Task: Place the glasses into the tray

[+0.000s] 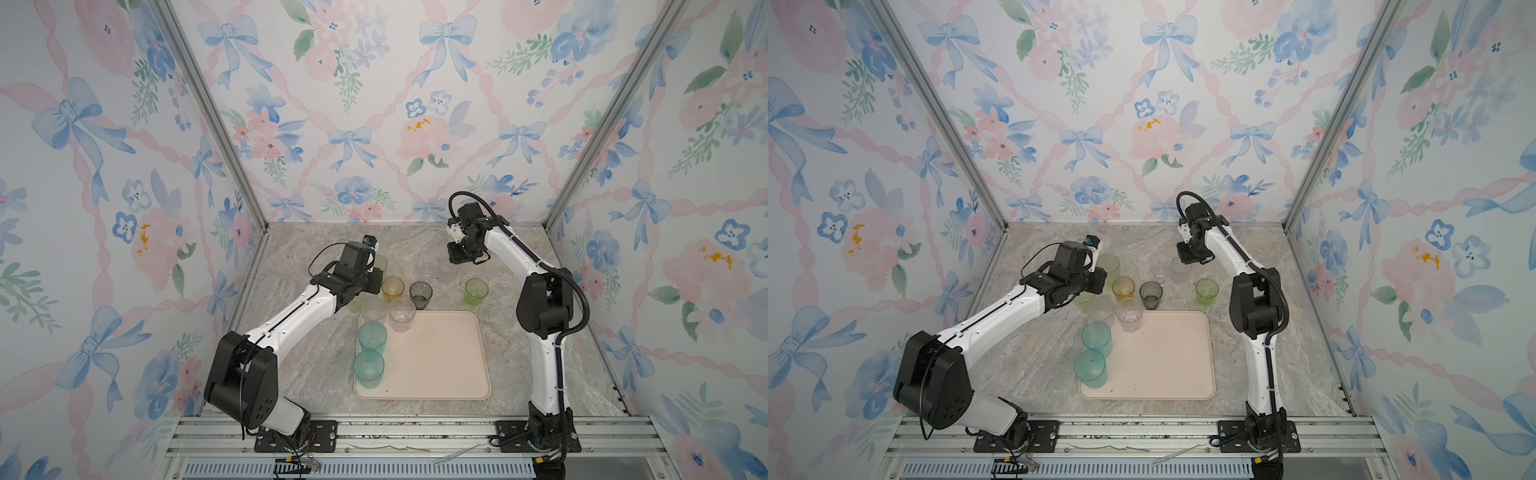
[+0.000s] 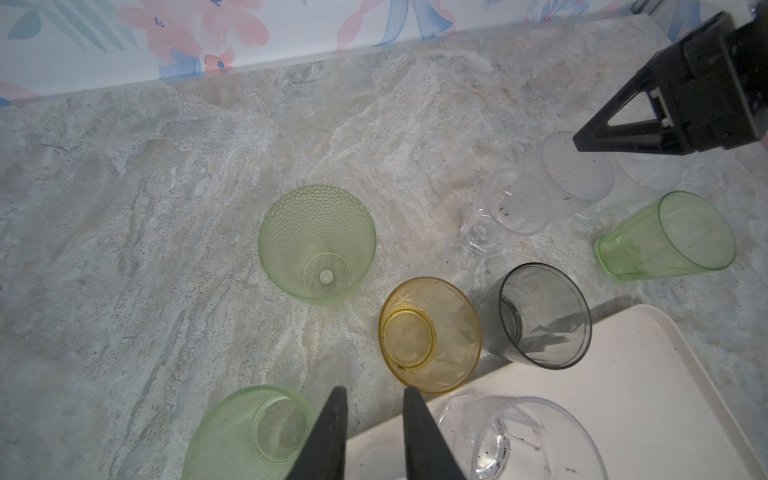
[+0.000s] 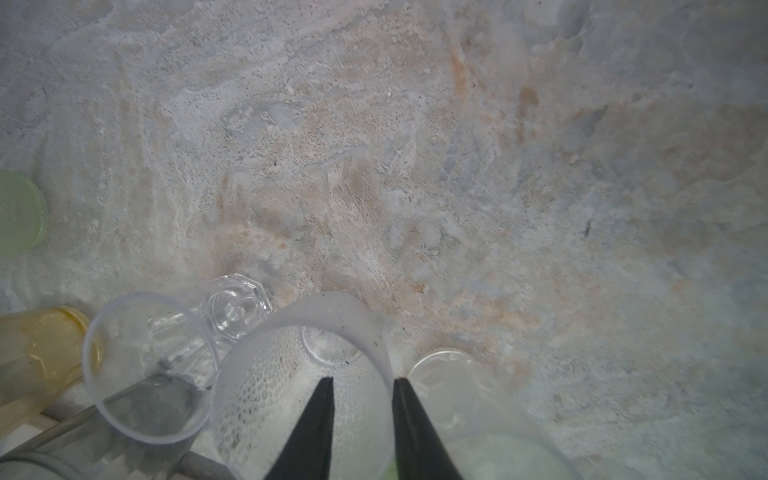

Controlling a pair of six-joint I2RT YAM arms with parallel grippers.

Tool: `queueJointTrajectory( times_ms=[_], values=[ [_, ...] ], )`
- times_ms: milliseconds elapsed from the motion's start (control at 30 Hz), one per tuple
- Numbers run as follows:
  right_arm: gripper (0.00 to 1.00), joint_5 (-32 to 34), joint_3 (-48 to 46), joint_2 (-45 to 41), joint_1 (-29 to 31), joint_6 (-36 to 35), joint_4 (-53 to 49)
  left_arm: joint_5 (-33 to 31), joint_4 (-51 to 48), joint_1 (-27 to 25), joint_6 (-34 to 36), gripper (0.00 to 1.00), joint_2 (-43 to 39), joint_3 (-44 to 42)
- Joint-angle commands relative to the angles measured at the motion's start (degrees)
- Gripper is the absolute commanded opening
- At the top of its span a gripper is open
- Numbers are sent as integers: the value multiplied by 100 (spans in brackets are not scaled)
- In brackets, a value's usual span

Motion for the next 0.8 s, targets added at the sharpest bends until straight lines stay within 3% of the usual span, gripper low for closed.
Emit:
queueJointTrajectory(
  times_ms=[0, 500, 767],
  values=[
    [29, 10, 254, 174, 43, -74, -215, 62, 85, 42, -98, 26, -173, -97],
    [28, 31, 273, 284, 59, -121, -267, 82, 94, 59, -89, 26, -173, -97],
    [23, 1, 229, 320, 78, -139, -306, 99, 89, 66, -80, 26, -169, -84]
  ],
)
